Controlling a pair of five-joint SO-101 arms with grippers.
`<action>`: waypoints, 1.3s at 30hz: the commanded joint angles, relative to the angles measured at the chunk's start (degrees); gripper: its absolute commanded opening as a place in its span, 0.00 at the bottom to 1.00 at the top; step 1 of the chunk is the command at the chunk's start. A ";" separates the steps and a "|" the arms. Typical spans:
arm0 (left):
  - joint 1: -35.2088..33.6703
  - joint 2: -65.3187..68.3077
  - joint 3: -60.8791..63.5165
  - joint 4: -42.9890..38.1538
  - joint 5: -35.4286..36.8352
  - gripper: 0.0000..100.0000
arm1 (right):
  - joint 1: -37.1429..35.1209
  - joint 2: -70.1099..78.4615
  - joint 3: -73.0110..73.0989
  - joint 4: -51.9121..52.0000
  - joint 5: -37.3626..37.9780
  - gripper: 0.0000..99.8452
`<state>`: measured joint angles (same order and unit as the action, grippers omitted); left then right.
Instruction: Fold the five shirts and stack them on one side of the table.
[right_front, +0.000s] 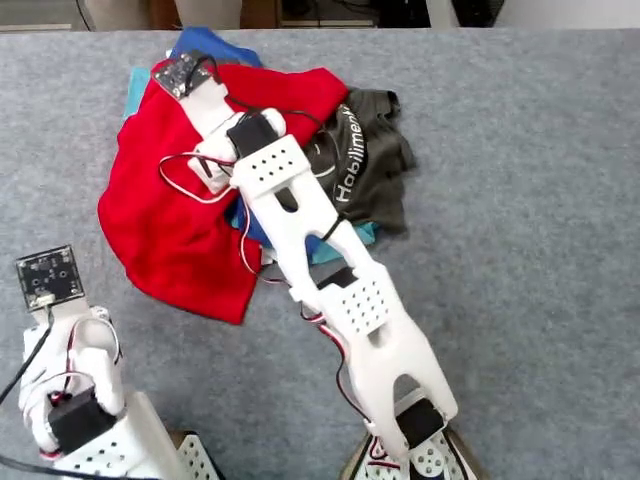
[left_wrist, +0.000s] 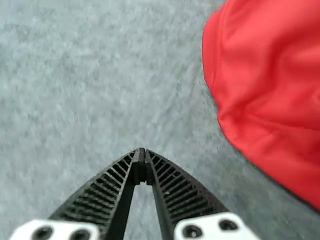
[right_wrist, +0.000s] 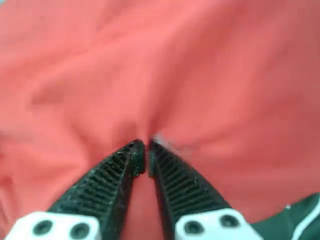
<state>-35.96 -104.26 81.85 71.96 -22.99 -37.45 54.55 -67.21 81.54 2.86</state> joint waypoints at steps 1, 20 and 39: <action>-0.53 0.04 -3.78 3.25 1.76 0.02 | -0.75 -0.40 -8.84 4.57 0.88 0.00; -0.70 7.08 -13.80 3.60 6.07 0.05 | 12.97 -24.75 -25.63 20.75 0.88 0.00; 3.69 54.99 -32.09 10.02 15.38 0.18 | 6.64 -32.31 6.55 18.46 -2.73 0.24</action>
<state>-32.70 -51.34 52.48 81.45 -8.13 -24.62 24.04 -69.14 101.49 2.95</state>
